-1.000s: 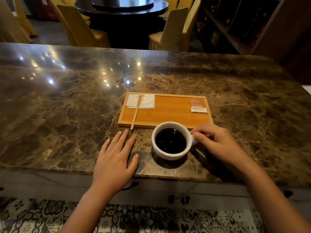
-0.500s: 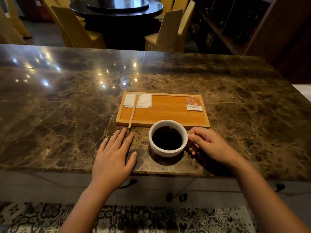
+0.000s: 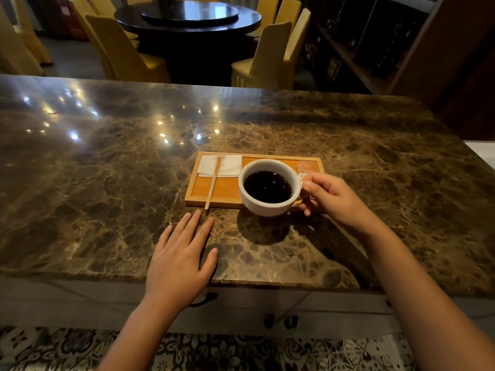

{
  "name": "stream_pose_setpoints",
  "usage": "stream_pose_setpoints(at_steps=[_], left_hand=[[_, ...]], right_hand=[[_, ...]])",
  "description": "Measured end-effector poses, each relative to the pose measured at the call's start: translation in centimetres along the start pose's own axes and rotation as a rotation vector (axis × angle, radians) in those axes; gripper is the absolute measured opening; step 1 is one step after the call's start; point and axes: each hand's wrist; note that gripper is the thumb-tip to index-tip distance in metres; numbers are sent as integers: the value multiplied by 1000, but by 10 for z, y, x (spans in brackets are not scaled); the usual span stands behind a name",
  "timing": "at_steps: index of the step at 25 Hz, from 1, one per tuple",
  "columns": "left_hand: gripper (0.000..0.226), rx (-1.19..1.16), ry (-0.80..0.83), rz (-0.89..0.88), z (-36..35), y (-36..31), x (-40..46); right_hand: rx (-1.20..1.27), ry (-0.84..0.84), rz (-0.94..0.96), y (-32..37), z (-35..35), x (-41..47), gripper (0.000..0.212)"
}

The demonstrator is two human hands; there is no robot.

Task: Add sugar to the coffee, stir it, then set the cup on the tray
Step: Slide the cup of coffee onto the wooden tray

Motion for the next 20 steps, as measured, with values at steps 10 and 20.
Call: stream_pose_setpoints(at_steps=[10,20], left_hand=[[56,-4,1,-3,0,0,0],[56,-1,12,-1,0,1,0]], right_hand=[[32,-110,-58,3,14,46,23],[-46,-140,-116,-1,12,59,26]])
Point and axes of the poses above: each hand's wrist, its own x-axis towards the middle knuckle, its own z-axis out of the back of the hand, y = z × x, and after that the axes turned 12 degrees about -z, right-handed
